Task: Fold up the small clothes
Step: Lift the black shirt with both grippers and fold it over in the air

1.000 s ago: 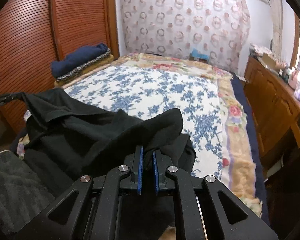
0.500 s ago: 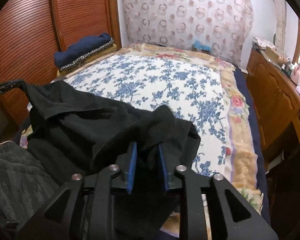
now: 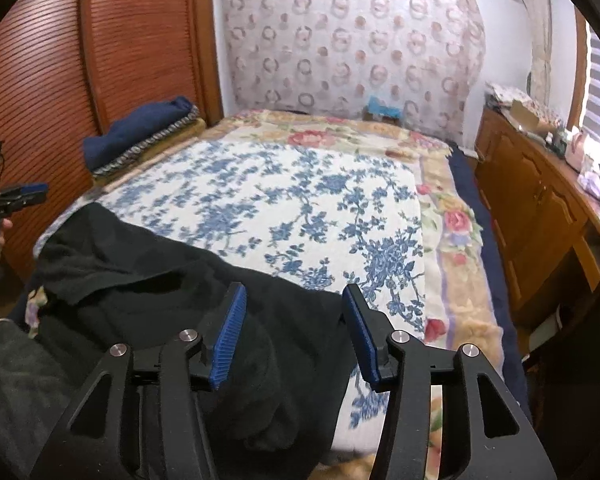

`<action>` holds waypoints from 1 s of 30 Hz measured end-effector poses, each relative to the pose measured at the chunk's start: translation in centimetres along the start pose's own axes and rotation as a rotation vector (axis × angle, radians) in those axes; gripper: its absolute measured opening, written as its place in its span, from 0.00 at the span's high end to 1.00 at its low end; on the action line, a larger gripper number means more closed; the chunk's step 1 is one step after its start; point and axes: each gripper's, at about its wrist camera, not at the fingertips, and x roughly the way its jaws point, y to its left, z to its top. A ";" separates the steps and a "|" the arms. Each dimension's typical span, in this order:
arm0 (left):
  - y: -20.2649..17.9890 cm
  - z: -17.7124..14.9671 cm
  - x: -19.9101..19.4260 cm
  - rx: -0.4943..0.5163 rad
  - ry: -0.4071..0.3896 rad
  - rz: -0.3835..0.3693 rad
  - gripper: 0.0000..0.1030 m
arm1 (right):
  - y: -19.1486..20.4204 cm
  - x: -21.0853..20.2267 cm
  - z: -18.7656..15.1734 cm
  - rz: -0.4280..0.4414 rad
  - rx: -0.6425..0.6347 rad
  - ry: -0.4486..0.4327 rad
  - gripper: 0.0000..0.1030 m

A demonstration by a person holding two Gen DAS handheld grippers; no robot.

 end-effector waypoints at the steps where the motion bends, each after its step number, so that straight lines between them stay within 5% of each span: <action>1: 0.2 0.1 0.6 -0.002 0.008 0.006 0.39 | -0.3 1.0 0.0 0.009 0.010 0.010 0.51; 18: 2.9 -1.7 7.2 -0.077 0.155 0.016 0.39 | -2.9 7.2 -2.0 -0.034 0.090 0.118 0.48; 30: 3.0 -3.6 7.1 -0.107 0.138 0.011 0.39 | -3.1 7.9 -3.0 -0.026 0.103 0.129 0.40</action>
